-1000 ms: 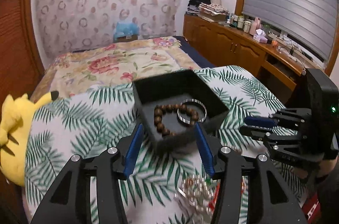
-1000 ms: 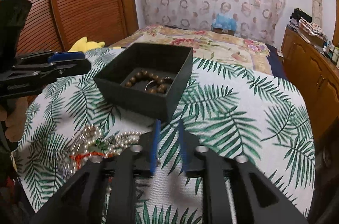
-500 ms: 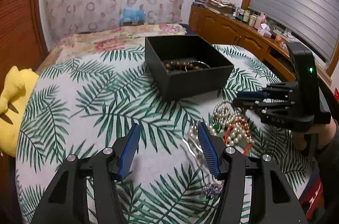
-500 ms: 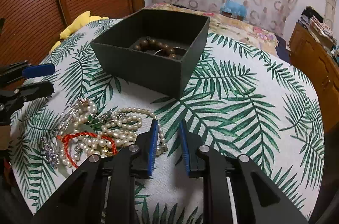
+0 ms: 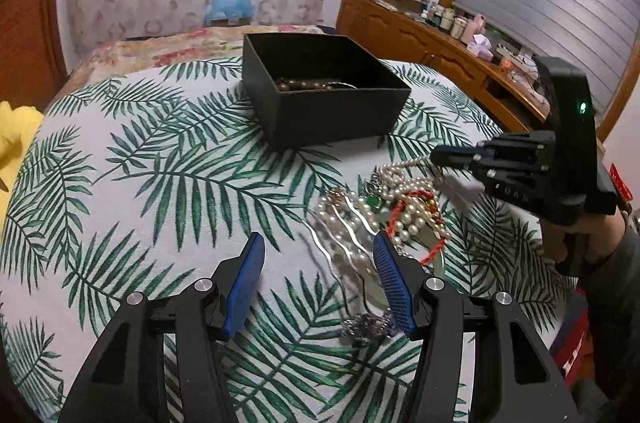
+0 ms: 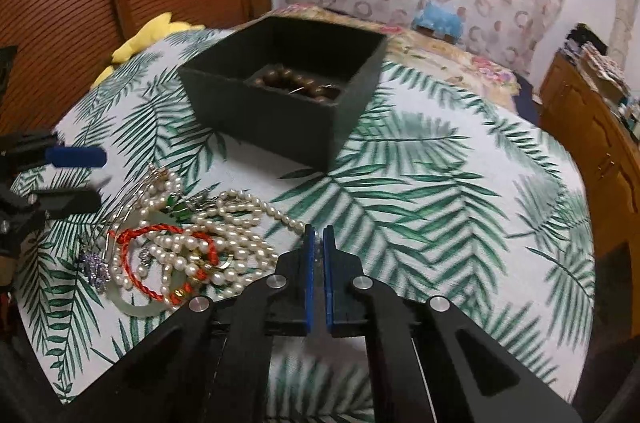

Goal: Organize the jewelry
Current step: 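Move both open tools back over the jewelry pile, then grasp the silver hairpins with the left tool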

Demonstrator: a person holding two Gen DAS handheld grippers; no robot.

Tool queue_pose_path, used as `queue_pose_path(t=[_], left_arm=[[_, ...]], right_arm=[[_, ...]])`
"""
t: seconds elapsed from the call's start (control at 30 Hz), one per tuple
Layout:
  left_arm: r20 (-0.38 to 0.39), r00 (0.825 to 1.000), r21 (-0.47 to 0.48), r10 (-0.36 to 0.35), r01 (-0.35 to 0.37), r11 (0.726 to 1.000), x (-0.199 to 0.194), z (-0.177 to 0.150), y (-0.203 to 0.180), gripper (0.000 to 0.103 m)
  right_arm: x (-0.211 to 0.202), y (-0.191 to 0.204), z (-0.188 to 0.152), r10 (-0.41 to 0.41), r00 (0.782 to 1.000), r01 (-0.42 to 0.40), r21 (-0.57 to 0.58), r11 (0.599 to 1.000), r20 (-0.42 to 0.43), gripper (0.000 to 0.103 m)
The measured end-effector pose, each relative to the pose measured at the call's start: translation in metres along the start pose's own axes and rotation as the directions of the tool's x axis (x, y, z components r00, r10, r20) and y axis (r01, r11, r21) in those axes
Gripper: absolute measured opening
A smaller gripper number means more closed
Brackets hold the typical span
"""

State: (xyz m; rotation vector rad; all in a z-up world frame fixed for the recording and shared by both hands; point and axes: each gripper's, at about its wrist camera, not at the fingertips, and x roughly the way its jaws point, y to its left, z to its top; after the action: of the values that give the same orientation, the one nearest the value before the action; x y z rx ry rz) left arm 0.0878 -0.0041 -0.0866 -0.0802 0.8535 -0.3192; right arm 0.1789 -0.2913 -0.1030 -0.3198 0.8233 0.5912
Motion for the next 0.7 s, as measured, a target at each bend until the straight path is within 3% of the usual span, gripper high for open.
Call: queue_pose_path(t=[0.23, 0.37, 0.57, 0.7], left_arm=[[-0.035, 0.999, 0.008, 0.000, 0.001, 1.000, 0.012, -0.003, -0.009, 0.054], [-0.056, 0.997, -0.041, -0.061, 0.058, 0.997, 0.017, -0.005, -0.007, 0.054], [-0.052, 0.996, -0.051, -0.066, 0.064, 0.997, 0.020, -0.003, -0.013, 0.054], [-0.048, 0.997, -0.055, -0.066, 0.063, 0.997, 0.020, -0.004, -0.015, 0.048]], right_arm=[[-0.020, -0.001, -0.006, -0.008, 0.999, 0.008, 0.005, 1.000, 0.034, 0.005], [-0.026, 0.002, -0.008, 0.005, 0.999, -0.005, 0.005, 1.000, 0.045, 0.005], [-0.026, 0.003, -0.008, 0.012, 0.999, -0.012, 0.007, 1.000, 0.047, 0.005], [-0.027, 0.006, -0.007, 0.014, 0.999, -0.014, 0.003, 1.000, 0.047, 0.005]])
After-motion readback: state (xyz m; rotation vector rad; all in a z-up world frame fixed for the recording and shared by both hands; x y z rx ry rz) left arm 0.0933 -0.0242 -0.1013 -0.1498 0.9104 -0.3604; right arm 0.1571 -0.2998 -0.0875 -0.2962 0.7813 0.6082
